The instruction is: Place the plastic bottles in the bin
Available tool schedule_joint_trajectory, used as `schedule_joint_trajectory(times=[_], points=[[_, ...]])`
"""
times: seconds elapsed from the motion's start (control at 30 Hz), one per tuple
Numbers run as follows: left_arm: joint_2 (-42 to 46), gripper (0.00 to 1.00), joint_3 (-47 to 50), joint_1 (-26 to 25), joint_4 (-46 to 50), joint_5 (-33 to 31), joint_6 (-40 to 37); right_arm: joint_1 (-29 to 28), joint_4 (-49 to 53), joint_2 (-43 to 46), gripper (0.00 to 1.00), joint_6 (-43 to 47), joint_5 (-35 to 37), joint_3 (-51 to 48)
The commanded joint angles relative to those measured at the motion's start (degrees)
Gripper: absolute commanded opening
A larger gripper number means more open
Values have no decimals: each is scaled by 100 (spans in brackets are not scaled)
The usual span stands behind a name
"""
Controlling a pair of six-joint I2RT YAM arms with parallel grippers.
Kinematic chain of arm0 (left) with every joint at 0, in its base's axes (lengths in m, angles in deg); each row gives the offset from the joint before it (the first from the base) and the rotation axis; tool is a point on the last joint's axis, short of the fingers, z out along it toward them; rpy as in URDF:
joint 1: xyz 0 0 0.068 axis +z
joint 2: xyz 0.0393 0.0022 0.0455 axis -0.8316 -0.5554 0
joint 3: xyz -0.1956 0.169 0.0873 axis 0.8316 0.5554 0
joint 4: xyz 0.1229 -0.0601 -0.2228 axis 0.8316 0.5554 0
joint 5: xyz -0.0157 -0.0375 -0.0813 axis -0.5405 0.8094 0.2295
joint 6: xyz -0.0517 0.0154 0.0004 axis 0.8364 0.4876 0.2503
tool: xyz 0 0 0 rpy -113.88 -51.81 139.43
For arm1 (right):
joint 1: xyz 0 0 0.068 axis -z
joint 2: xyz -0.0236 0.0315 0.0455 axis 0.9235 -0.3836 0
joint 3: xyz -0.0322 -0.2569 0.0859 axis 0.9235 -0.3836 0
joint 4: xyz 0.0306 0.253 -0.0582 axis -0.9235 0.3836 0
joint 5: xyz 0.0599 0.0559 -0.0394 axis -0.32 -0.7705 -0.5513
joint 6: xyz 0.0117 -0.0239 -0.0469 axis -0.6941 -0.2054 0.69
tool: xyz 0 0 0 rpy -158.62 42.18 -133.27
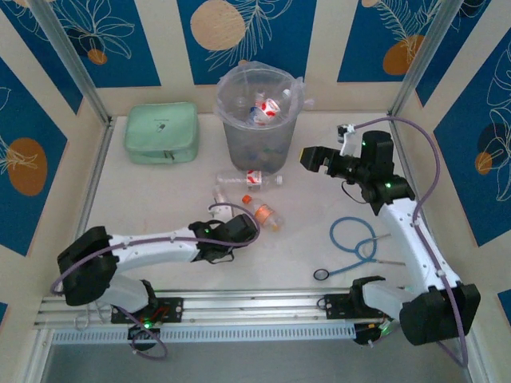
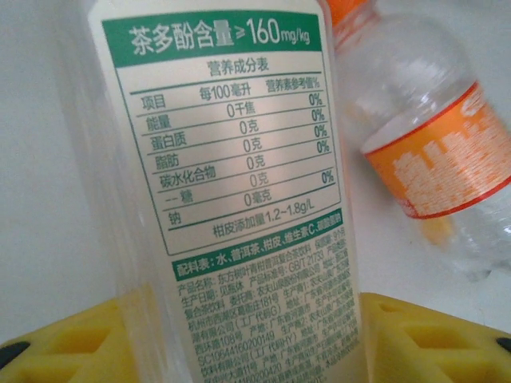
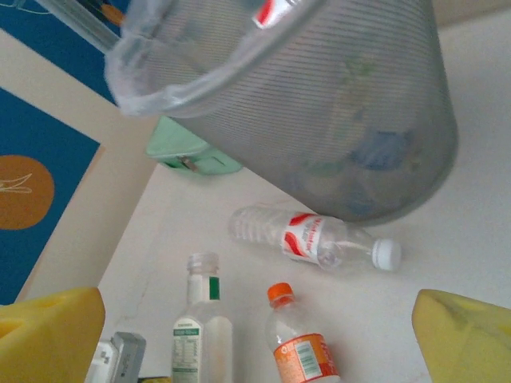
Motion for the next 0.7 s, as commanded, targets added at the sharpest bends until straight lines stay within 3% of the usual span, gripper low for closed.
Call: schedule_joint_trajectory(times=[0.0, 0.1, 0.17, 0.27, 0.33, 0.47, 0.67], points=[[386, 58, -371, 3, 810, -929, -829, -56, -73, 31, 99, 270, -125, -52], [610, 58, -466, 55, 810, -1166, -1542, -315, 319, -175, 99, 551, -48, 167], [793, 52, -406, 153, 500, -1016, -2006, -499, 244, -219, 99, 638, -284, 159], [1163, 46, -68, 485, -610, 189, -3041, -603, -237, -286, 99, 492, -1232, -14], [1418, 42, 132, 584, -1234, 834, -3654, -710, -178, -512, 99, 482, -1491, 62], [1772, 37, 341, 629, -1722, 1324, -4328, -1084, 608, -1140, 100, 901, -1196, 662], [1655, 35, 374, 647, -2304, 2424, -4621, -1314, -27, -1624, 98, 546, -1793, 716]])
